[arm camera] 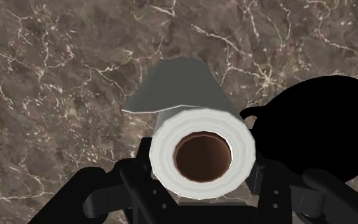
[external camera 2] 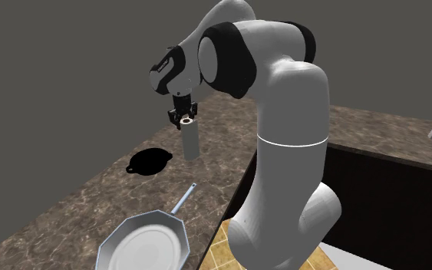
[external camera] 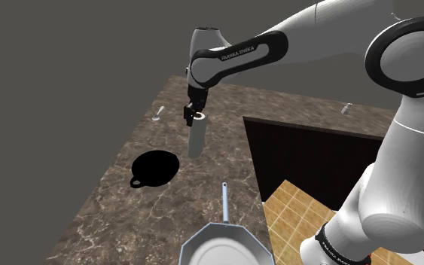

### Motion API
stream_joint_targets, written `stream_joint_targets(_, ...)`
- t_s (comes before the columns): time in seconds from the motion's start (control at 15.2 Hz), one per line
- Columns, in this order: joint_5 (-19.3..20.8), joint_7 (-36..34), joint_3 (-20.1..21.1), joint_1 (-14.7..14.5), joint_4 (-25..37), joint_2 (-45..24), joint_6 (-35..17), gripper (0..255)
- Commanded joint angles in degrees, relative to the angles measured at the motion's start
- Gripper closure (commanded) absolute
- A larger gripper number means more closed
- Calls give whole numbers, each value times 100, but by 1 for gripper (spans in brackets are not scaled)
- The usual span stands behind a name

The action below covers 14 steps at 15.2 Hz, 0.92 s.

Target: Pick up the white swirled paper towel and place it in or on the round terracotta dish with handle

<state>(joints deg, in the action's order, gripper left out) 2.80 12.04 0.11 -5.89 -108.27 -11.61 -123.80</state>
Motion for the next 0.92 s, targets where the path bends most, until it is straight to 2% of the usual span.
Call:
stream_joint_targets(0.0, 4, 2, -5, 4, -4, -3, 0, 255)
stream_joint_targets(0.13, 4, 0, -4, 4, -13, 2, -5, 255)
stream_joint_targets(0.86, -16, 36, 0, 2, 519, 252, 777, 255)
